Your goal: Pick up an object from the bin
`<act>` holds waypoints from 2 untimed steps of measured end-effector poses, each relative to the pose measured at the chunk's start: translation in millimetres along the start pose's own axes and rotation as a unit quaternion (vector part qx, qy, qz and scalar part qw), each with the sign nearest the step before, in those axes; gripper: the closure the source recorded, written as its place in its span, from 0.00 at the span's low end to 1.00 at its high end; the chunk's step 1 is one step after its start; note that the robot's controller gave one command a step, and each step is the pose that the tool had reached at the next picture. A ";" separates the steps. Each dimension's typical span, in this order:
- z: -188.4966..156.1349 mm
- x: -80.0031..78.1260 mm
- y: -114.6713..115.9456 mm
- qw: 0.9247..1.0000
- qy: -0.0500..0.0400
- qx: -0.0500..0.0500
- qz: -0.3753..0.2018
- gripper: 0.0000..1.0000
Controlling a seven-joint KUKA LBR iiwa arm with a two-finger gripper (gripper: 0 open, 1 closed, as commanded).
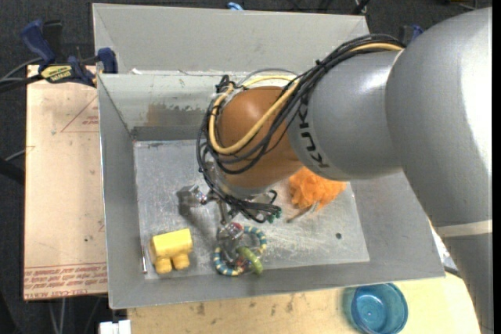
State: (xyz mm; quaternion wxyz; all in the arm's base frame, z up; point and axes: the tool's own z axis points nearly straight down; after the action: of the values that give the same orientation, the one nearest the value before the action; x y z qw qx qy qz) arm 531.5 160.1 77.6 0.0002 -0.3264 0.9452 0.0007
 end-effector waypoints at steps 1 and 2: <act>-0.8 12.1 19.3 0.996 0.000 0.000 -0.085 0.00; -18.1 -1.8 37.8 1.000 0.000 0.000 0.025 0.00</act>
Offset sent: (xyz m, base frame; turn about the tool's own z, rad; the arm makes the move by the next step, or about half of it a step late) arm -0.0179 0.0613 0.0436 -0.0826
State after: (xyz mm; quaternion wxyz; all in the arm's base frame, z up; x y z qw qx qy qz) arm 509.7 190.9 95.7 0.0005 -0.3024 0.9532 0.0010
